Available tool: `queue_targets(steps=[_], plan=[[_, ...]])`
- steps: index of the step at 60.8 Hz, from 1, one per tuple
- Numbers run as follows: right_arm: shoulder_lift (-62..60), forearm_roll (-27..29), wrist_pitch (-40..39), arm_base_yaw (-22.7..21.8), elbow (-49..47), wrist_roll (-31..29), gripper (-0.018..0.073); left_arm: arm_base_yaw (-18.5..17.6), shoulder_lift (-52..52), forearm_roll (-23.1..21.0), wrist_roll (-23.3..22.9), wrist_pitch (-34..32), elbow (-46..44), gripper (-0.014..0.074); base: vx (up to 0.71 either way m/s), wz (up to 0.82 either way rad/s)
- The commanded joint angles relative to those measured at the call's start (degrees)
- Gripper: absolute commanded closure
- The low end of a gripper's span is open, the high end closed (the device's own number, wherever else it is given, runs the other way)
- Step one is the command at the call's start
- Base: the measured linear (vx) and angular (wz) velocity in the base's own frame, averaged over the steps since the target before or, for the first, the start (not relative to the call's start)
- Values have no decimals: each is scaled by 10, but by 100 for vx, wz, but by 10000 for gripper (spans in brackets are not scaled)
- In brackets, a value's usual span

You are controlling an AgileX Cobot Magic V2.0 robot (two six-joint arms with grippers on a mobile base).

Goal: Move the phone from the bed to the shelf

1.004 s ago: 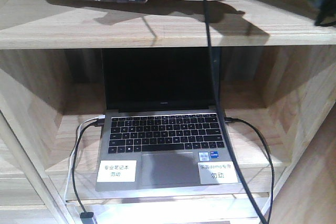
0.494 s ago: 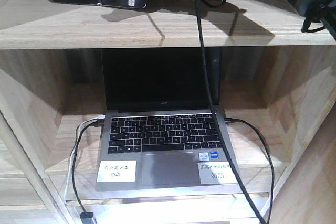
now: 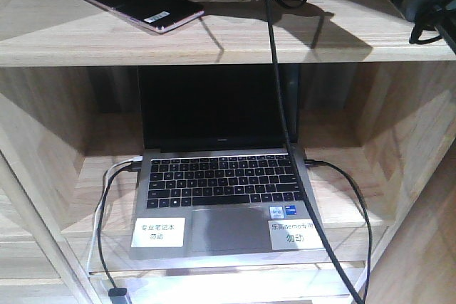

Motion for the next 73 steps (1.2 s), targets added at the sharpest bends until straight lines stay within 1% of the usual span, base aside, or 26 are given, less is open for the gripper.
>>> queue_targets(steps=[1,19,25,30,34,41,46,49,53,54,60,63,73], plan=[[-30,30,-25,0,-19,-6,-172,0,-6,-3,-2,-40,-15,596,0,0],[-34,28,-22,0,-19,-6,-145,0,-6,-3,-2,-40,-15,596,0,0],[-41,27,-18,0,-19,-17,-131,0,-6,-3,-2,-40,-15,596,0,0],[-52,11,-17,0,-19,-19,-113,0,-6,-3,-2,-40,-15,596,0,0],[-62,-12,-17,0,-19,-18,-90,0,-6,-3,-2,-40,-15,596,0,0],[-86,-69,-17,-1,-19,13,5,0,-6,-3,-2,-40,-15,596,0,0],[-104,-108,-18,-2,-19,44,113,0,-6,-3,-2,-40,-15,596,0,0],[-116,-130,-18,-2,-19,62,211,0,-6,-3,-2,-40,-15,596,0,0],[-129,-154,-18,-2,-19,80,314,0,-6,-3,-2,-40,-15,596,0,0],[-133,-160,-18,-2,-19,87,352,0,-6,-3,-2,-40,-15,596,0,0],[-152,-188,-18,-2,-19,135,516,0,-6,-3,-2,-40,-15,596,0,0],[-160,-208,-18,-2,-19,153,575,0,-6,-3,-2,-40,-15,596,0,0],[-186,-278,-18,-1,-17,204,563,0,-6,-3,-2,-40,-15,596,0,0]])
